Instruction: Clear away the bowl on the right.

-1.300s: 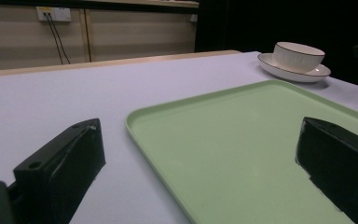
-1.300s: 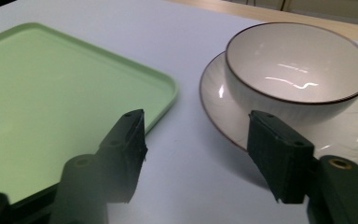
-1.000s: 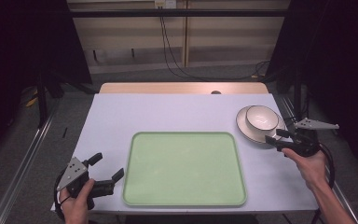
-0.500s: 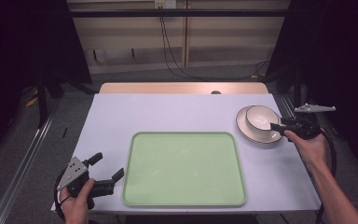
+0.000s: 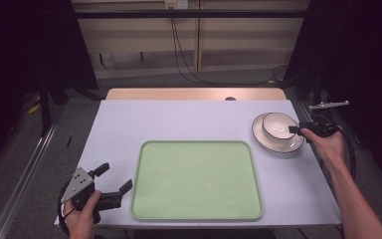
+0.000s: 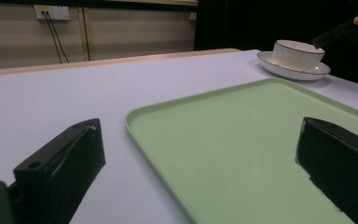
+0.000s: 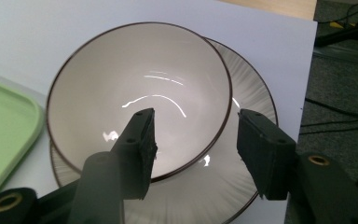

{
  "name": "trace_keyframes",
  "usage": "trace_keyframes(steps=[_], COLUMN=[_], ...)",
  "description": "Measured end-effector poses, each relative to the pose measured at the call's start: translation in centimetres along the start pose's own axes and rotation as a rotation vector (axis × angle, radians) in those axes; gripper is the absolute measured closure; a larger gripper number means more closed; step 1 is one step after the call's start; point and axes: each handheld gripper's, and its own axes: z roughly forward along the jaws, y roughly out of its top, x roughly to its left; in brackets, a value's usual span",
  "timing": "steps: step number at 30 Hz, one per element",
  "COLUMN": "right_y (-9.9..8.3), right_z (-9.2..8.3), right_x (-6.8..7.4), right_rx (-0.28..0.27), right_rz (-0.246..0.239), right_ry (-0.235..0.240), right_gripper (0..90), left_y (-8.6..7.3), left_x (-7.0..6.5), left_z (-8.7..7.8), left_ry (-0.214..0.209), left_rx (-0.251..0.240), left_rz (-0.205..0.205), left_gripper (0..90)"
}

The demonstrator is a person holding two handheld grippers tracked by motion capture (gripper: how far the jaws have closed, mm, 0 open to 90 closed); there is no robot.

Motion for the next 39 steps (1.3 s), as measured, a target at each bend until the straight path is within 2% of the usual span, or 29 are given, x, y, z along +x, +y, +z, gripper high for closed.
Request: trace_keyframes(steps=[1, 8, 10, 12, 15, 23, 30, 33, 35, 39], right_y=[0.2, 0.4, 0.4, 0.3, 0.2, 0.1, 0.1, 0.1, 0.1, 0.1], right_z=[0.4, 2.0, 2.1, 2.3, 2.8, 3.5, 3.7, 3.9, 3.9, 3.9], right_x=[-0.2, -0.5, -0.6, -0.6, -0.7, -0.8, -0.7, -0.5, -0.4, -0.2], right_rx=[0.027, 0.07, 0.071, 0.071, 0.092, 0.106, 0.105, 0.106, 0.108, 0.104], right_rz=[0.01, 0.039, 0.048, 0.059, 0.083, 0.102, 0.099, 0.094, 0.089, 0.086], right_ry=[-0.009, 0.0, 0.009, -0.002, 0.003, -0.008, -0.018, -0.039, -0.029, -0.023], right_gripper=[49.4, 56.2, 57.4, 61.0, 63.2, 67.2, 71.0, 77.7, 82.8, 83.3], left_y=[0.0, 0.0, 0.0, 0.0, 0.0, 0.0, 0.0, 0.0, 0.0, 0.0], left_x=[0.0, 0.0, 0.0, 0.0, 0.0, 0.0, 0.0, -0.1, 0.0, 0.0], left_z=[0.0, 0.0, 0.0, 0.0, 0.1, 0.1, 0.1, 0.1, 0.0, 0.0], left_ry=[0.002, 0.005, 0.01, 0.007, 0.004, 0.003, 0.003, 0.002, 0.002, 0.001], left_rx=[0.002, 0.007, 0.006, 0.004, 0.007, 0.008, 0.008, 0.009, 0.01, 0.012], left_rz=[0.002, 0.001, 0.004, 0.0, 0.002, 0.002, 0.001, 0.005, 0.005, 0.009], left_gripper=[1.2, 1.2, 1.2, 1.2, 1.2, 1.2, 1.2, 1.2, 1.3, 1.3])
